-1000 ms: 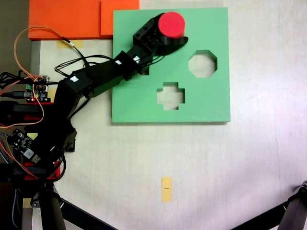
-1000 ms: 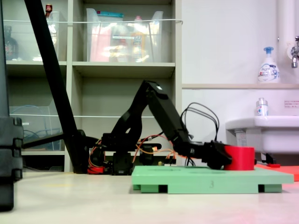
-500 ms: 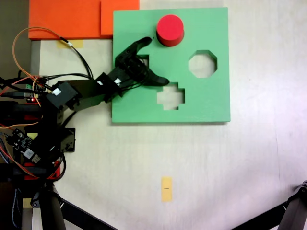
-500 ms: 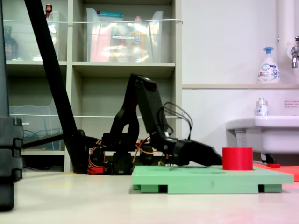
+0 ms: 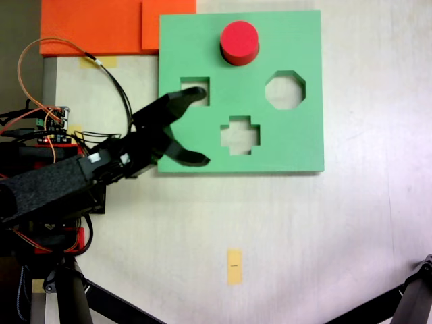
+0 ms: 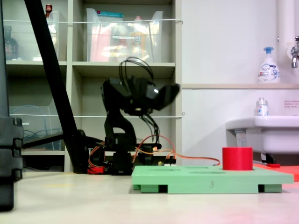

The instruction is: Put the cylinder block into the corresponding hole

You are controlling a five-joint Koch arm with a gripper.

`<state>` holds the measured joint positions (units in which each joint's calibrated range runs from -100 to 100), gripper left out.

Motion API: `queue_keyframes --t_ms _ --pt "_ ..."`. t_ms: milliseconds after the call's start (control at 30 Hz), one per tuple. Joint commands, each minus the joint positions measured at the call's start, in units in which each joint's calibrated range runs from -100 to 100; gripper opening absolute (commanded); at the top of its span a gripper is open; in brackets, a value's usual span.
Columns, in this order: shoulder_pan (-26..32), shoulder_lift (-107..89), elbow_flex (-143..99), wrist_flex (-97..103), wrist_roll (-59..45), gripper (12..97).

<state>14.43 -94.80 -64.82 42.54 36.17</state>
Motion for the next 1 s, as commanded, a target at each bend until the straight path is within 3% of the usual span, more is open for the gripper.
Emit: queue_keyframes --t_ms 0,100,167,367,667,967 --pt "-3.13 -5.2 6.8 -25.92 -12.41 51.0" --pt "-6.45 -5.2 8.39 -24.0 -25.35 50.7" --pt "-8.25 -5.2 7.59 -14.37 -32.19 45.0" --pt "-11.43 -5.2 2.21 -14.08 -36.87 41.7" --pt "-11.92 -5.2 -17.13 -38.83 -39.8 41.7" --pt "-12.16 -5.2 -35.18 -38.15 -39.61 42.9"
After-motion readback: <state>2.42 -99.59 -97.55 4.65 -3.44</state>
